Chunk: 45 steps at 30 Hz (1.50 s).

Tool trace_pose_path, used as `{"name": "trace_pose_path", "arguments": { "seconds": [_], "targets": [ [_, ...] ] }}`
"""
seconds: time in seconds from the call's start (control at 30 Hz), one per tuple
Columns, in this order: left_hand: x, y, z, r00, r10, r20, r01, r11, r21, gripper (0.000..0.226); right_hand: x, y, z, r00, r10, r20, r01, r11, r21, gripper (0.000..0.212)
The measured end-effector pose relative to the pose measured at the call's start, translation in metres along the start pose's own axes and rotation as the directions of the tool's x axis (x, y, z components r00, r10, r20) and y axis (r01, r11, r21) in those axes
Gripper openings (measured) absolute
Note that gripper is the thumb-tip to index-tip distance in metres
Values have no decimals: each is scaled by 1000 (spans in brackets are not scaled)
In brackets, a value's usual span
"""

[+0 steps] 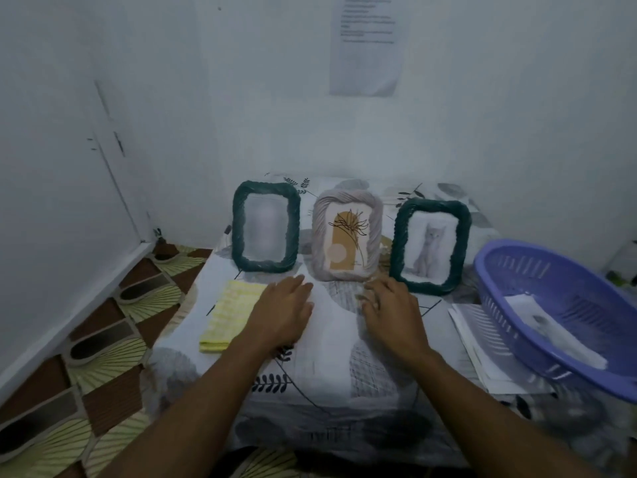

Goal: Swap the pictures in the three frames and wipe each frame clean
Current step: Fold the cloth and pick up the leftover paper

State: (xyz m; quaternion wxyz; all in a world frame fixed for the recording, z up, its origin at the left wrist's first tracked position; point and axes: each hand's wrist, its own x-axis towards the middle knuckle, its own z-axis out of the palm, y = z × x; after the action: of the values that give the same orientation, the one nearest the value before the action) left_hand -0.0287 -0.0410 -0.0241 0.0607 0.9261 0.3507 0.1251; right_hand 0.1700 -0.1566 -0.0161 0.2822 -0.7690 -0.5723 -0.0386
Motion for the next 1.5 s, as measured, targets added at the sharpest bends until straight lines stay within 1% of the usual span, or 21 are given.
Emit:
{"name": "trace_pose_path", "arguments": {
  "seconds": [0.03,0.1,0.2,0.23,0.3,0.37,0.4,0.47,0.5,0.57,0.73,0.8,0.87,0.97,1.07,1.17,1.3,1.37,1.43,1.47,1.5],
  "targets": [
    [-2,7,8,1000,-6,31,4,998,62,61,-7,8,-6,1000,-18,8,19,999,-32,27],
    [-4,18,17,999,-29,31,24,990,142,58,-21,22,-18,999,-34,37,36,996,-78,27],
    [2,33,10,1000,-26,6,25,989,148,49,-36,37,-34,996,-53,68,58,996,-67,34],
    [6,41,8,1000,2,19,-4,994,113,47,-38,39,-41,997,-57,61,60,997,-56,35],
    [13,62,2,998,47,48,-46,998,-30,48,-39,40,-61,997,-75,29,76,997,-35,33],
    [18,88,2,996,67,62,-56,985,-164,56,-37,41,-86,993,-114,-34,112,992,-51,28],
    [21,101,6,994,67,84,-49,979,-199,55,-37,44,-99,990,-124,-66,119,990,-70,26],
    [25,128,17,988,67,138,-41,982,-183,43,-39,59,-126,989,-99,-111,86,989,-121,26],
    [28,142,22,987,63,145,-40,986,-162,37,-42,70,-138,993,-64,-103,48,988,-149,26],
    [33,171,31,991,31,131,-12,990,-141,33,-53,94,-157,999,7,-38,-14,983,-181,26],
    [45,238,51,991,-52,121,67,991,-117,43,-75,132,-182,983,62,173,-34,986,-164,33],
    [50,262,56,983,-143,116,160,975,-157,47,-82,140,-182,983,50,177,-24,989,-146,32],
    [53,281,59,966,-232,115,253,937,-239,46,-85,144,-178,990,19,142,1,990,-141,33],
    [58,297,58,937,-315,150,349,859,-374,39,-83,147,-174,993,-8,120,25,990,-139,33],
    [63,303,55,916,-345,207,401,754,-520,30,-77,147,-176,990,-2,144,24,987,-156,34],
    [64,305,49,886,-366,285,461,630,-625,40,-77,147,-177,989,0,151,22,989,-146,33],
    [73,307,42,852,-409,328,514,528,-677,58,-77,147,-177,989,2,147,18,991,-134,35],
    [77,313,40,826,-405,391,544,395,-740,68,-77,146,-177,989,0,151,19,992,-122,34],
    [81,315,40,773,-400,492,595,189,-781,77,-78,144,-179,989,0,146,17,993,-117,33],
    [84,313,41,745,-399,534,615,101,-782,73,-79,144,-179,990,2,144,15,993,-118,32],
    [86,311,44,735,-396,550,611,37,-791,60,-79,143,-180,989,5,146,13,992,-124,32]
  ]
}}
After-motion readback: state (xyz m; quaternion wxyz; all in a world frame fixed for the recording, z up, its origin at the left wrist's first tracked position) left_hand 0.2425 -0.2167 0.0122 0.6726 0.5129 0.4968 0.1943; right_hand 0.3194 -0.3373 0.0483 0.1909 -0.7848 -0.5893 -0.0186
